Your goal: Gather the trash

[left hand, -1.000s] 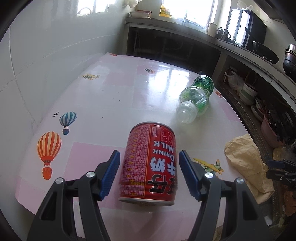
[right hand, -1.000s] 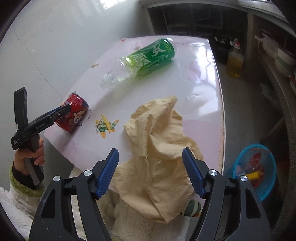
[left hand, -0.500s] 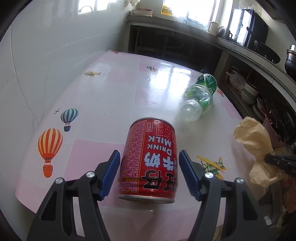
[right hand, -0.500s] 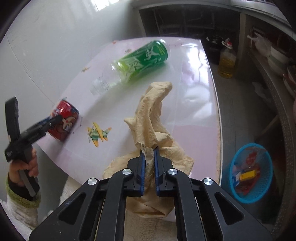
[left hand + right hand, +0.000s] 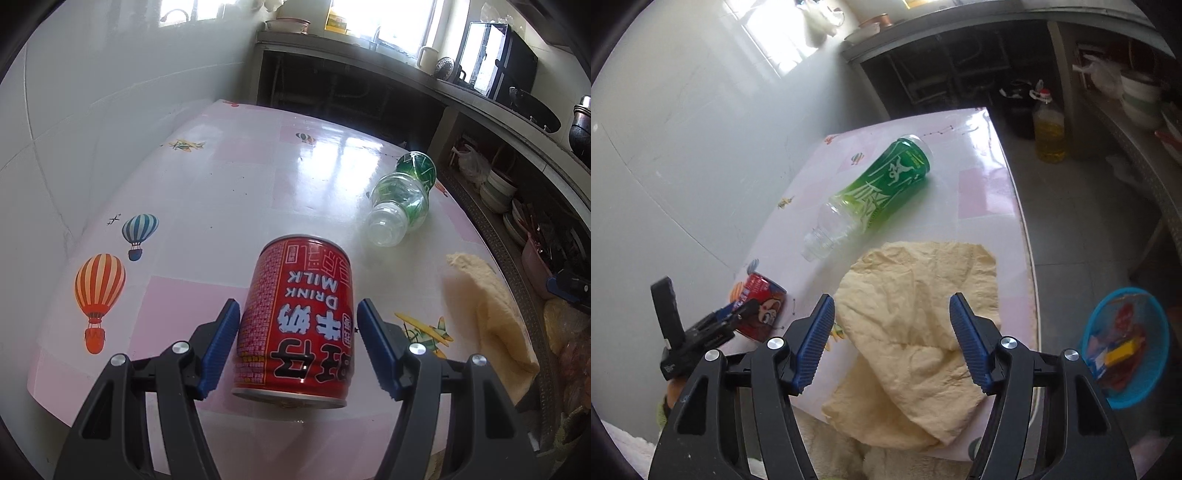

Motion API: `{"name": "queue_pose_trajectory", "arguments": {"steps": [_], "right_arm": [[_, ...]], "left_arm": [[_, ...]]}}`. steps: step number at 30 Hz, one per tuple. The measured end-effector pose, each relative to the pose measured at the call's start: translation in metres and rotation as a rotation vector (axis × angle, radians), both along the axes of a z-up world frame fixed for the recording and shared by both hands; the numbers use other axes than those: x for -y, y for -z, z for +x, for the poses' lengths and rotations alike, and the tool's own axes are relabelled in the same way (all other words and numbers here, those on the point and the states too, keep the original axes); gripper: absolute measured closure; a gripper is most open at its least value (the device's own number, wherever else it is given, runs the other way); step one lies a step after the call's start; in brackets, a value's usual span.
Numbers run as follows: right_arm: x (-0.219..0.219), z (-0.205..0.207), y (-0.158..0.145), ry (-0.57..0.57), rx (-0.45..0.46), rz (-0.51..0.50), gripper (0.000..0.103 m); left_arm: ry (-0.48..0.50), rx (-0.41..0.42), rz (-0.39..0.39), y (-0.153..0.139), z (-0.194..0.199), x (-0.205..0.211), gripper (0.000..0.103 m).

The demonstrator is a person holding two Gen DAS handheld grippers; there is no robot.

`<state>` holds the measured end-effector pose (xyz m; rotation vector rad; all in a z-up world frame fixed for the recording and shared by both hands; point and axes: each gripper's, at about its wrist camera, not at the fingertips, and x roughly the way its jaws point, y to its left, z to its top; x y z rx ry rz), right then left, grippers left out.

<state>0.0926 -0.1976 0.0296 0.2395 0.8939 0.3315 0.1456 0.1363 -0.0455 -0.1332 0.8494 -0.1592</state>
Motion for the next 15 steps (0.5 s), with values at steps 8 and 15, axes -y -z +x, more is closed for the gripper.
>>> {"name": "queue_pose_trajectory", "arguments": {"steps": [8, 15], "right_arm": [[-0.030, 0.005, 0.037, -0.051, -0.049, -0.248, 0.024], [-0.041, 0.016, 0.067, -0.046, -0.121, -0.342, 0.024]], "left_arm": [[-0.001, -0.004, -0.001, 0.001, -0.001, -0.001, 0.039], [-0.003, -0.007, -0.001, 0.001, -0.002, -0.001, 0.039]]}}
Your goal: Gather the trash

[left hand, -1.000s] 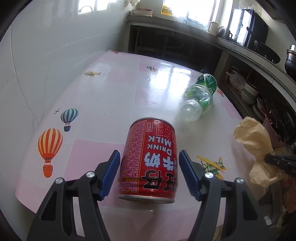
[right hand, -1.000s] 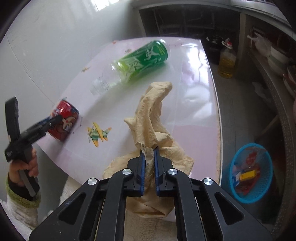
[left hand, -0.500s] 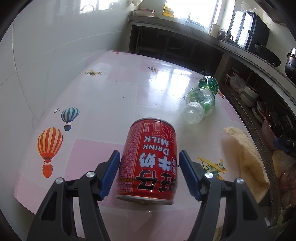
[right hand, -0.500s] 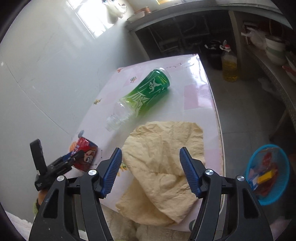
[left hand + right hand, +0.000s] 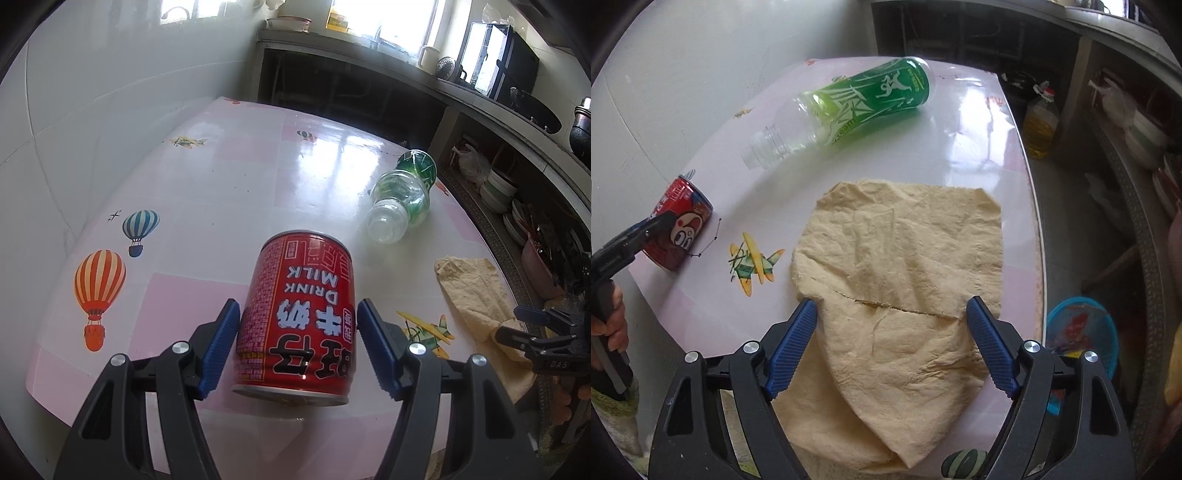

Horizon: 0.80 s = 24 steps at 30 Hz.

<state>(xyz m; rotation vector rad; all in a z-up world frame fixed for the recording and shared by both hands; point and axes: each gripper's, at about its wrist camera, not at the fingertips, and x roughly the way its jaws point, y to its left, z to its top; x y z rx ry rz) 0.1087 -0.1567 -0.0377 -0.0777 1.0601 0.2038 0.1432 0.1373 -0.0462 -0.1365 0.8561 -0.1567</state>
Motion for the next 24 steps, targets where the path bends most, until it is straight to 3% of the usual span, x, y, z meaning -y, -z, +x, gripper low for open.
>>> {"name": "queue_pose_trajectory", "arguments": {"steps": [7, 11, 13, 15, 24], "right_arm": [[-0.005, -0.008, 0.001, 0.020, 0.010, -0.058, 0.041], [-0.004, -0.010, -0.002, 0.047, 0.018, -0.040, 0.066], [-0.001, -0.011, -0.003, 0.063, 0.023, -0.021, 0.084], [0.004, -0.012, -0.005, 0.078, 0.021, 0.022, 0.091], [0.022, -0.009, -0.033, 0.102, 0.088, 0.184, 0.097]], "left_arm": [[0.000, -0.003, -0.004, 0.000, -0.002, 0.001, 0.039], [0.000, -0.008, 0.000, 0.000, 0.002, 0.002, 0.039], [-0.001, -0.012, 0.007, 0.000, 0.004, 0.004, 0.039], [-0.003, -0.014, 0.012, 0.000, 0.005, 0.005, 0.039], [-0.015, -0.037, 0.047, -0.002, 0.011, 0.013, 0.039]]}}
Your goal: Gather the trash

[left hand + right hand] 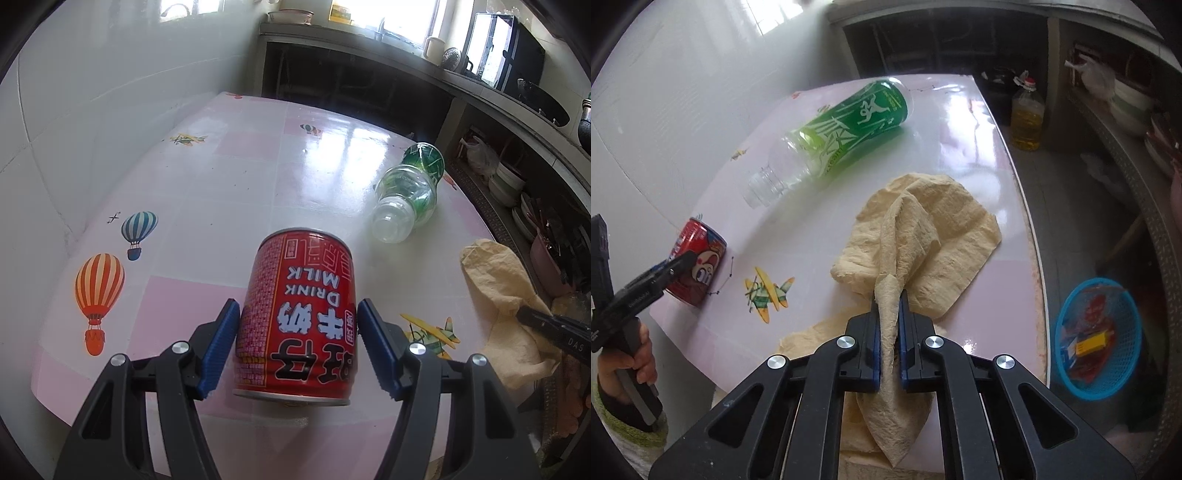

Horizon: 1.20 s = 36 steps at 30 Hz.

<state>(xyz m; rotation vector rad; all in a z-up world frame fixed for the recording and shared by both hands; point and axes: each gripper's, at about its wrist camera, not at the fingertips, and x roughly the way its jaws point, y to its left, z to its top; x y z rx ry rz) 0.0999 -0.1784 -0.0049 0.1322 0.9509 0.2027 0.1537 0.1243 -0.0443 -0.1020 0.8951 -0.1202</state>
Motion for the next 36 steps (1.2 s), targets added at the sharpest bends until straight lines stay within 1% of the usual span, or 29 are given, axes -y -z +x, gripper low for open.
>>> {"name": "queue_pose_trajectory", "arguments": {"steps": [5, 9, 13, 19, 25, 36], "right_arm": [[0.035, -0.001, -0.037, 0.051, 0.085, 0.111, 0.097], [0.066, -0.003, -0.055, 0.107, 0.127, 0.179, 0.097], [0.075, -0.004, -0.051, 0.117, 0.117, 0.227, 0.097], [0.063, -0.001, -0.031, 0.088, 0.079, 0.254, 0.097], [0.061, -0.002, -0.021, 0.069, 0.052, 0.280, 0.097], [0.076, -0.005, -0.019, 0.074, 0.054, 0.320, 0.097]], "left_arm": [[-0.001, -0.018, 0.009, 0.000, 0.005, 0.003, 0.039], [-0.007, -0.039, 0.023, 0.002, 0.007, 0.005, 0.036], [-0.009, -0.086, 0.009, 0.011, 0.011, 0.007, 0.035], [-0.029, -0.130, 0.021, 0.020, 0.019, 0.005, 0.036], [-0.022, -0.128, 0.053, 0.017, 0.019, 0.007, 0.036], [-0.035, -0.069, 0.051, -0.008, 0.003, 0.007, 0.038]]}}
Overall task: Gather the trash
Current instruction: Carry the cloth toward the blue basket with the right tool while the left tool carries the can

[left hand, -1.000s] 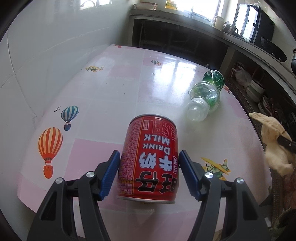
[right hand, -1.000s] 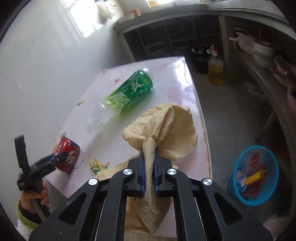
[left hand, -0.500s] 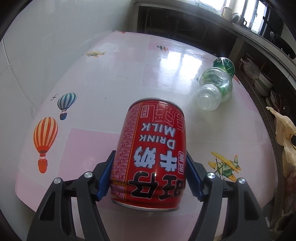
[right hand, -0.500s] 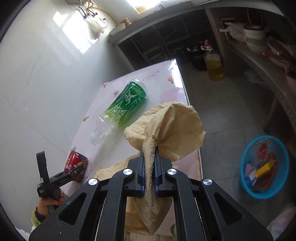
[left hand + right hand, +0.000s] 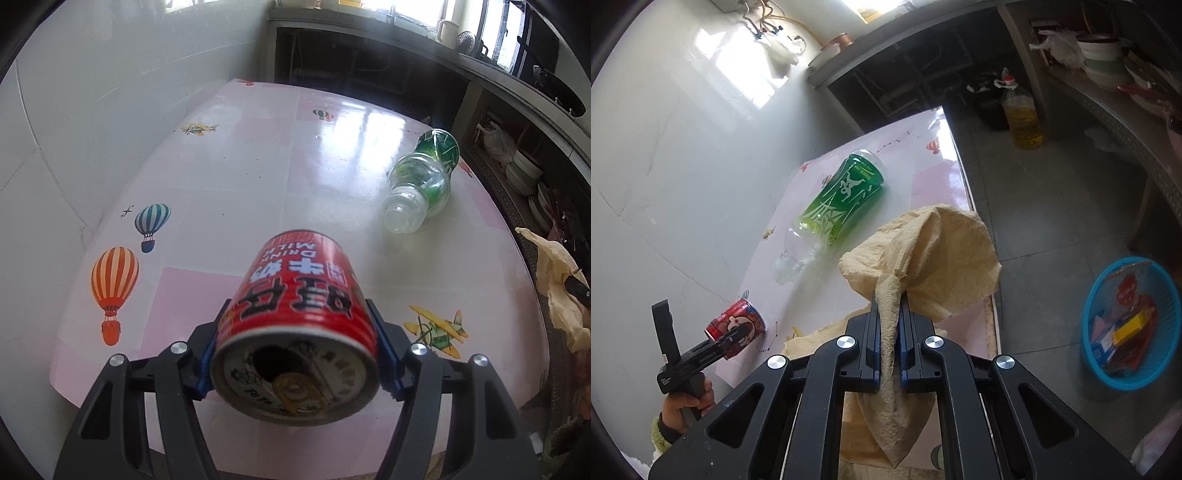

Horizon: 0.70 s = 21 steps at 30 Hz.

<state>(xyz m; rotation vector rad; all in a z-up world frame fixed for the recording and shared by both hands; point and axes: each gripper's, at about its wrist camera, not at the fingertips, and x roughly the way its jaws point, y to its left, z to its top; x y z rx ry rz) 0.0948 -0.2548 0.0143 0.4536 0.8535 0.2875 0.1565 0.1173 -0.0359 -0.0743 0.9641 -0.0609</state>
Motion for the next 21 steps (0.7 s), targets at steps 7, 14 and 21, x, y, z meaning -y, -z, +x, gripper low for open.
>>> {"name": "queue_pose_trajectory", "arguments": {"steps": [7, 14, 21], "right_arm": [[0.008, -0.007, -0.003, 0.006, 0.017, 0.014, 0.097], [0.031, -0.021, -0.009, 0.051, 0.044, 0.039, 0.097], [0.085, -0.046, -0.027, 0.177, 0.094, 0.078, 0.097]], "left_arm": [[0.006, 0.068, 0.001, -0.024, -0.015, 0.005, 0.039], [0.054, 0.118, 0.009, -0.054, -0.044, 0.018, 0.039], [0.155, 0.220, -0.015, -0.106, -0.048, 0.051, 0.039]]}}
